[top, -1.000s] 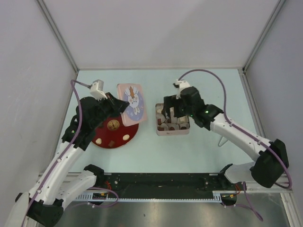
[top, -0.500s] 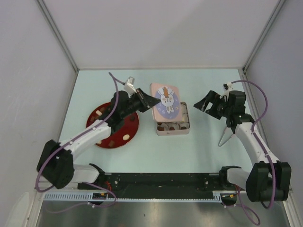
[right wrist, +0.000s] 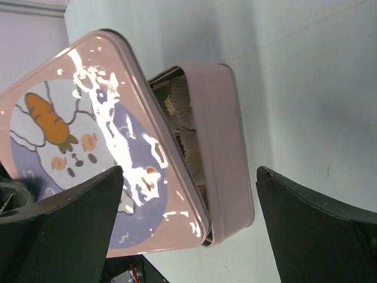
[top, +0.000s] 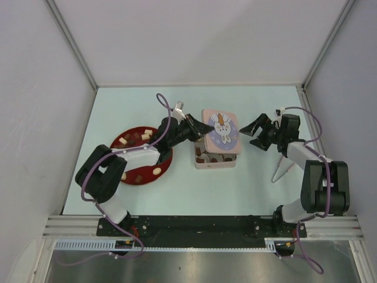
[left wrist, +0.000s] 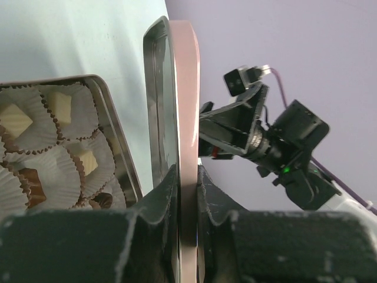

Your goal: Pack the chocolate

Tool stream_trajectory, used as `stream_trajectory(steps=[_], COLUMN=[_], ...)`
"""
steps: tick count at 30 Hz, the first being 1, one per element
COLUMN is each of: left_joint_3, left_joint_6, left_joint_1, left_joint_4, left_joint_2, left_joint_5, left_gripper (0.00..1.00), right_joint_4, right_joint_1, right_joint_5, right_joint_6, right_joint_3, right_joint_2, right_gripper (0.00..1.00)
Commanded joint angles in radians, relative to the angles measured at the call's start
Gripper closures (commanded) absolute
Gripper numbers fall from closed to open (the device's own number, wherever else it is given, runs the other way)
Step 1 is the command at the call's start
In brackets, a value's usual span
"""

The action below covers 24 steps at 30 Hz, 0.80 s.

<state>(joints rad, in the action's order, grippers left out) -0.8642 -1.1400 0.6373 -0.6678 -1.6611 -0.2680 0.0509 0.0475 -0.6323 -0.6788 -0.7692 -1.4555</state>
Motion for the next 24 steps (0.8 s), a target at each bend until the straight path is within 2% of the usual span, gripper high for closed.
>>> stream_trajectory(steps=[1, 7, 17, 24], left_joint_3=[-0.019, 0.008, 0.086, 0.116], left_joint_6=[-0.035, -0.061, -0.064, -0.043], left_joint_1=[0.004, 0.005, 0.007, 0.007], left_joint_4=[-0.164, -0.179, -0.168, -0.144], left_joint_2=[-0.019, -0.051, -0.02, -0.005], left_joint_5=[-0.01, -0.03, -0.03, -0.013], left_gripper=[0.9, 0.89, 0.89, 0.85], right_joint_4=[0.095, 0.139, 0.161, 0.178], right_joint_1=[-0.011, -0.035, -0.074, -0.109], right_joint_5=[-0.04, -0.09, -0.113, -0.145], right_joint_6=[-0.012, -0.005, -0.011, -0.016], right_joint_3=[0.004, 0.005, 0.015, 0.013], right_joint_2=[-0.062, -0.127, -0.14, -0.181], right_gripper=[0.0, 0.0, 0.0, 0.0])
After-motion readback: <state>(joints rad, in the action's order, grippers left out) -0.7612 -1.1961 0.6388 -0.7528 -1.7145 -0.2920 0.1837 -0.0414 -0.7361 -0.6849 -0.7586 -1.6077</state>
